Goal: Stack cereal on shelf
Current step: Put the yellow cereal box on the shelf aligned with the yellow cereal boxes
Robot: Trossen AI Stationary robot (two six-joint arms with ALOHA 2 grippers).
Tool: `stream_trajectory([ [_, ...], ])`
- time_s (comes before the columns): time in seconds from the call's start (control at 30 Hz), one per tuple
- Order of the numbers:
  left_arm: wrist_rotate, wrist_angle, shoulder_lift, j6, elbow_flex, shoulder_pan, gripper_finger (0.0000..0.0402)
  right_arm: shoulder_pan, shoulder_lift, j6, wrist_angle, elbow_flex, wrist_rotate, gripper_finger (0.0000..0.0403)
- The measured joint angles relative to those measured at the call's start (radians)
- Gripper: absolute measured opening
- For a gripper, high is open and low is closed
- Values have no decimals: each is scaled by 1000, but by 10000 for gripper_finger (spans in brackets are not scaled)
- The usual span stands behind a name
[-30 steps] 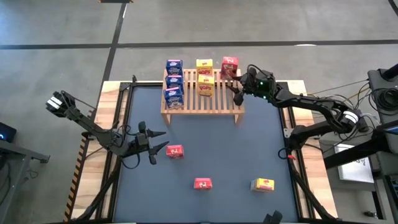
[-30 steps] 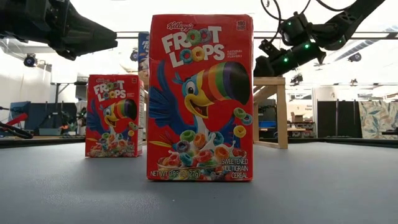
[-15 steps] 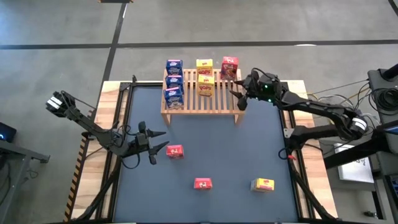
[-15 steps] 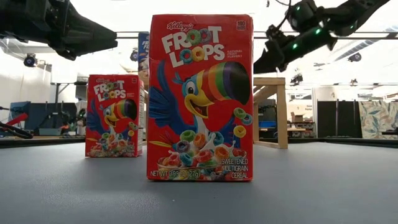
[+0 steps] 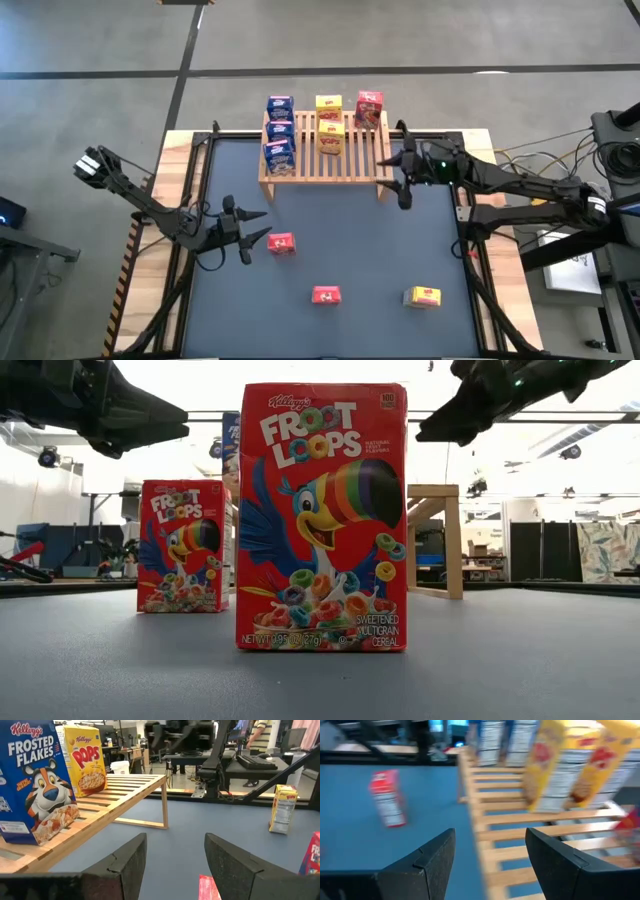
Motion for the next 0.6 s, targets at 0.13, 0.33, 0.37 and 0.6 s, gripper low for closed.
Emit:
stream_trajectory([
  [0.13,4,-14,0,-37,0,-1,184,78,-49,48,-92,0,3,231],
  [0.33,37,-19,18,-98,0,-3,184,183,-89,139,-187,0,12,231],
  [0.37,43,-8,23,-103,0,-4,184,203,-91,157,-192,0,13,231],
  [0.6,61,26,49,-115,0,-29,184,354,-55,240,-237,40,81,231],
])
